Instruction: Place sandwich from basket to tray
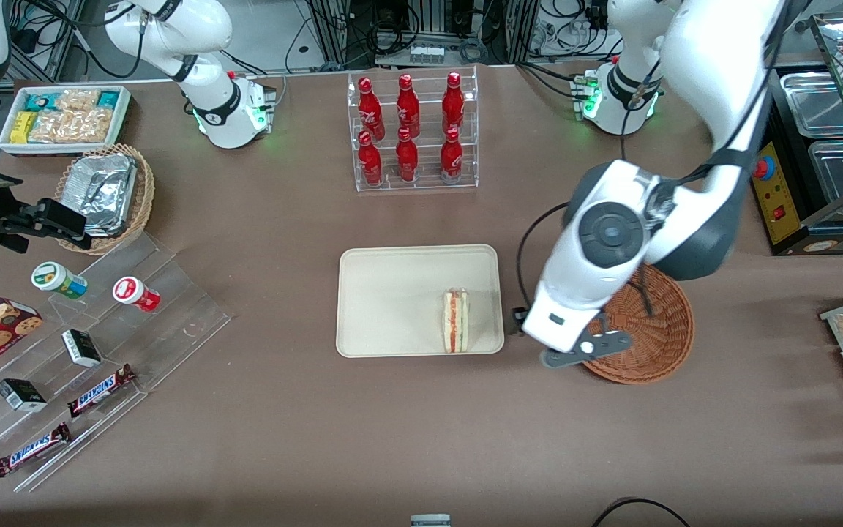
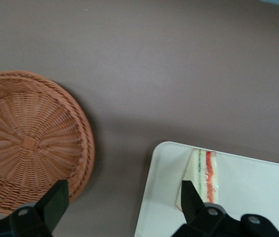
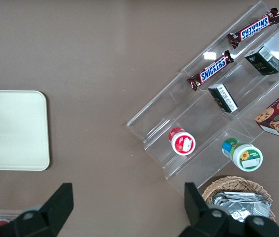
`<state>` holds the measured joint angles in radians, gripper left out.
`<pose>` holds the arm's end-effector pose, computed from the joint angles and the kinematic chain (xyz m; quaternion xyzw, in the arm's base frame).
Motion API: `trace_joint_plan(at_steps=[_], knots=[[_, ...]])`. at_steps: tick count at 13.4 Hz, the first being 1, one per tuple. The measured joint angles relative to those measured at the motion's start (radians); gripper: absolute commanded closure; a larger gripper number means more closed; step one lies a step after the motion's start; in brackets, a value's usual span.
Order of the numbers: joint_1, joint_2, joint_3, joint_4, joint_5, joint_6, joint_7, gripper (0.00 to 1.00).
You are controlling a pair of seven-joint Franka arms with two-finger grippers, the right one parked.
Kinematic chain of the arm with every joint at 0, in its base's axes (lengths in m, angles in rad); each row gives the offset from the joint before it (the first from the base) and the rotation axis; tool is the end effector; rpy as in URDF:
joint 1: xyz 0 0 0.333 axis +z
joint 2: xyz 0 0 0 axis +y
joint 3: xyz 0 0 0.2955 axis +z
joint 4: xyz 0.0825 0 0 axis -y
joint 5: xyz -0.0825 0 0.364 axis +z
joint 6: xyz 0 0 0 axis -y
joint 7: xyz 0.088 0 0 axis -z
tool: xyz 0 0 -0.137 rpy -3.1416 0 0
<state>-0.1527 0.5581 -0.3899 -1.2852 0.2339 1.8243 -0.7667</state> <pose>0.6224 -0.2847 0.4026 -0.9936 -0.1116 -0.0156 0.0037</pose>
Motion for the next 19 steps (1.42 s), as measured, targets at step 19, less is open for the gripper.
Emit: trace_joint_plan(at_steps=[19], knots=[[0.361,-0.308,0.004,-0.061,-0.126,-0.309,0.465,0.0]])
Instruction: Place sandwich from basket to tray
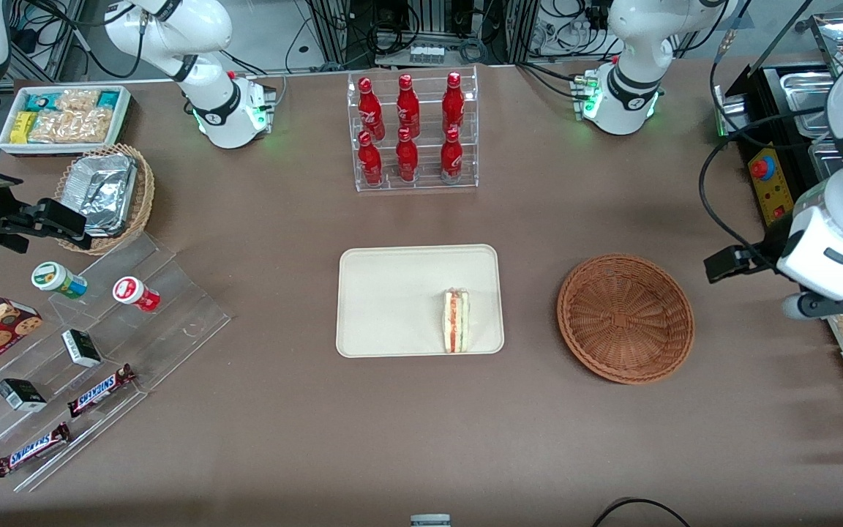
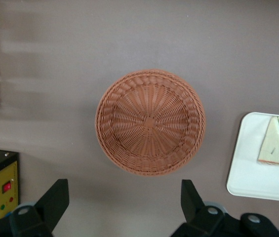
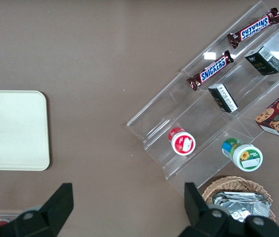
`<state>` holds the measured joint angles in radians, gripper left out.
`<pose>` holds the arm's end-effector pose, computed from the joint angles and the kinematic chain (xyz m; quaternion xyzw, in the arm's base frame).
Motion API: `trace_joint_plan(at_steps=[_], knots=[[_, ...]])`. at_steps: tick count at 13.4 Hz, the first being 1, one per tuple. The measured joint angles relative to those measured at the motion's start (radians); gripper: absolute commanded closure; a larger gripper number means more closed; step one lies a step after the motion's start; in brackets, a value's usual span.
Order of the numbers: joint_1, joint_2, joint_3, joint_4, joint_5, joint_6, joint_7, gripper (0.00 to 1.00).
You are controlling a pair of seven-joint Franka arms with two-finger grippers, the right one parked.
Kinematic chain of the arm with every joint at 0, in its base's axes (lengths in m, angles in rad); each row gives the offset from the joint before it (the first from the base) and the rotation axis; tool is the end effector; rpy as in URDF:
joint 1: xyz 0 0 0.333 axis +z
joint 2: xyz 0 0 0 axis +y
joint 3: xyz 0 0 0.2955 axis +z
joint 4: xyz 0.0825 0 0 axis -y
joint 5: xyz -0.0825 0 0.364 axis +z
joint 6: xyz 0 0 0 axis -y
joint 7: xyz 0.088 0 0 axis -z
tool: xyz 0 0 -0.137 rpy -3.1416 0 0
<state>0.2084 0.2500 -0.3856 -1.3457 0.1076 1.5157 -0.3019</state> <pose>0.5897 -0.0641 0.5377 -0.9972 -0.0675 0.0286 0.0142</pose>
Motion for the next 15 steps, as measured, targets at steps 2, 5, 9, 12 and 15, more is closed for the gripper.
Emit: trace_joint_plan(at_steps=[2,5,9,12,15], knots=[[0.023,-0.04,0.0,-0.041,-0.029,-0.001,0.0,0.0],[0.047,-0.105,0.0,-0.111,-0.053,-0.001,0.0,0.0],[0.048,-0.171,0.004,-0.187,-0.056,-0.001,0.0,0.0],[0.033,-0.215,0.052,-0.245,-0.096,0.002,0.0,0.0],[-0.056,-0.255,0.149,-0.288,-0.105,0.004,0.001,0.0]])
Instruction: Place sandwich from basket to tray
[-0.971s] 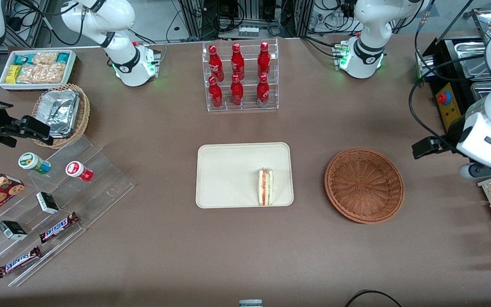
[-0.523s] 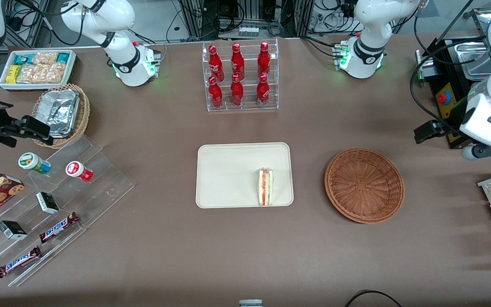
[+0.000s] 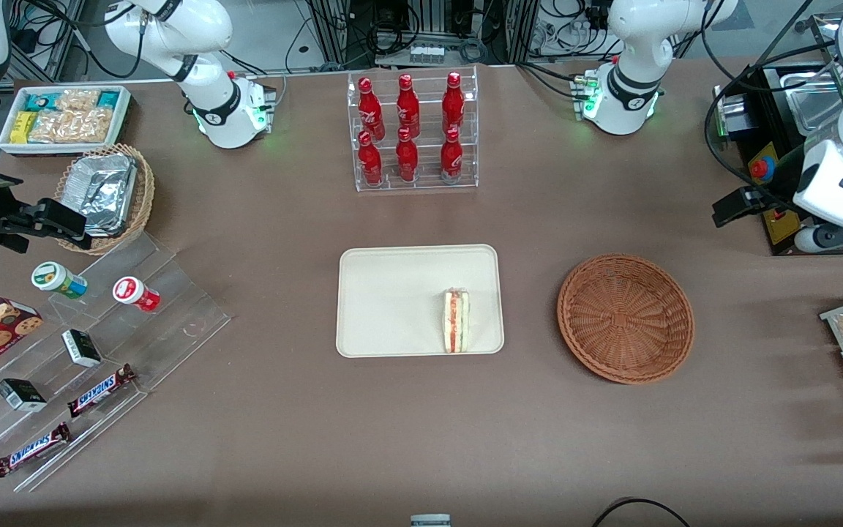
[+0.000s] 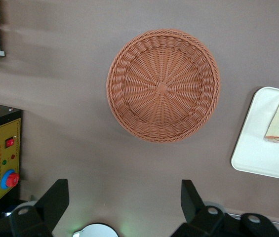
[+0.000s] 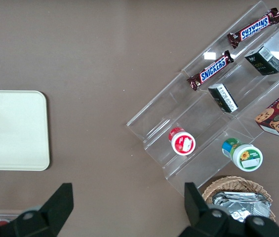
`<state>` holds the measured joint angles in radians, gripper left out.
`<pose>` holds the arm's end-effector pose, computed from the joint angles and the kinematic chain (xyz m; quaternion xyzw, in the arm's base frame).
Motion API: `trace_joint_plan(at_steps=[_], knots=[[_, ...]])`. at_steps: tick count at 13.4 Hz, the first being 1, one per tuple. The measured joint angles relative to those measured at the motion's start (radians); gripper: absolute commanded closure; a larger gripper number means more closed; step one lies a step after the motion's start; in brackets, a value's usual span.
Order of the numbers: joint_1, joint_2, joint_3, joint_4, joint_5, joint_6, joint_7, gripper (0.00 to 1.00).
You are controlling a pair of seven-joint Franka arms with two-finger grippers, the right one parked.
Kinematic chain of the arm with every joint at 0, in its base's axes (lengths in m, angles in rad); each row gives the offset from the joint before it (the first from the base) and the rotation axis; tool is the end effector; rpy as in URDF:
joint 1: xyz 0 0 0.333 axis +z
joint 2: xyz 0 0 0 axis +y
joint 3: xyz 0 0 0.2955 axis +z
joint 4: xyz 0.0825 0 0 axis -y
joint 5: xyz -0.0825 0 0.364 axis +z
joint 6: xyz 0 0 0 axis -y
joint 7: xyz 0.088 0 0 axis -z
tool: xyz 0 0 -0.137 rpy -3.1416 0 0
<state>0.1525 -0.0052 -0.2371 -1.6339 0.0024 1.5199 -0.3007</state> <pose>0.5199 -0.0440 0.5444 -0.9927 -0.1077 0.0531 0.0122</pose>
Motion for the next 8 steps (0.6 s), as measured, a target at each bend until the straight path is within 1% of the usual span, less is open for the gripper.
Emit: trace_joint_plan(at_steps=[3,8], knots=[[-0.056,-0.019,0.035,-0.014,0.0,-0.002,0.0,0.0],[-0.079,-0.033,0.044,-0.008,0.0,-0.031,0.0,0.0]])
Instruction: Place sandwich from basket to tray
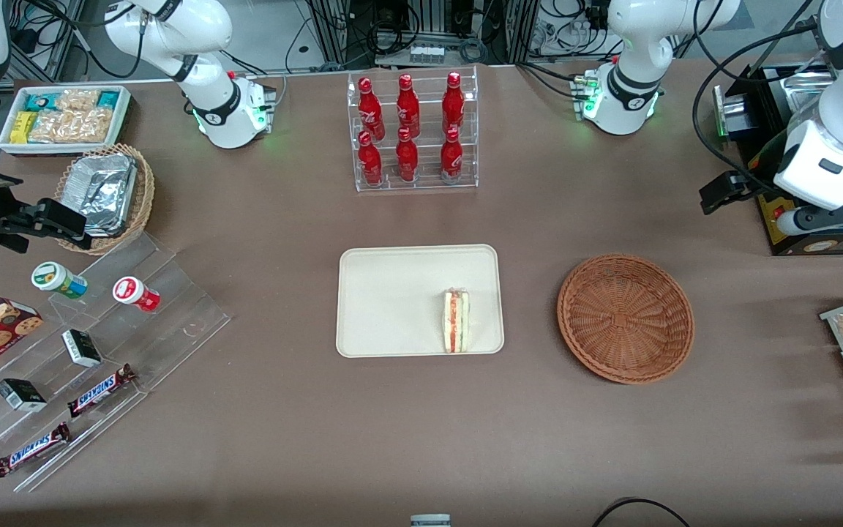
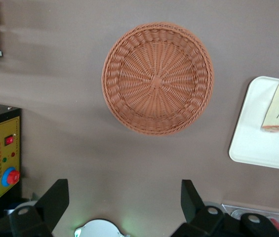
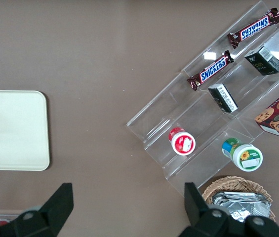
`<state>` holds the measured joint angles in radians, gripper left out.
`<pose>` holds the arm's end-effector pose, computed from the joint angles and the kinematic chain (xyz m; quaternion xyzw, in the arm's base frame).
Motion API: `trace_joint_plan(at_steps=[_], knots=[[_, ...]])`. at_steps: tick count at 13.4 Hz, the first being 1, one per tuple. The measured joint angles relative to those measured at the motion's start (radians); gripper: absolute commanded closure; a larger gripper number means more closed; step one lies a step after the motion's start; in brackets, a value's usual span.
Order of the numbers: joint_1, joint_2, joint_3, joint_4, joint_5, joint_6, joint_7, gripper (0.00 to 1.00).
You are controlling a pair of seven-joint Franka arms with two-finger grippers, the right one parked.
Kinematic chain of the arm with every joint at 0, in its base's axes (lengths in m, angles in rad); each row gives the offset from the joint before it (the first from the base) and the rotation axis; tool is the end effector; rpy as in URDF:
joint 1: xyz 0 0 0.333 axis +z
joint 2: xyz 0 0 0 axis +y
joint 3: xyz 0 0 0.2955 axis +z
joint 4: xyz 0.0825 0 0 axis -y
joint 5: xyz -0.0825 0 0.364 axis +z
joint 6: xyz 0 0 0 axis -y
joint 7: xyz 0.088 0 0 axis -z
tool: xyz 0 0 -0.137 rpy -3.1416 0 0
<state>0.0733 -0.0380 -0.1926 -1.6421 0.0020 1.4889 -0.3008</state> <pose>0.5058 -0.0619 0.5552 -0.9942 -0.0908 0.0557 0.0166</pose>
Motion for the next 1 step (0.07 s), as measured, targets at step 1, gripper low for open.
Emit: trace_joint_plan(at_steps=[1], knots=[[-0.002,-0.003,0.001,0.008,-0.001,-0.024,0.0,0.0]])
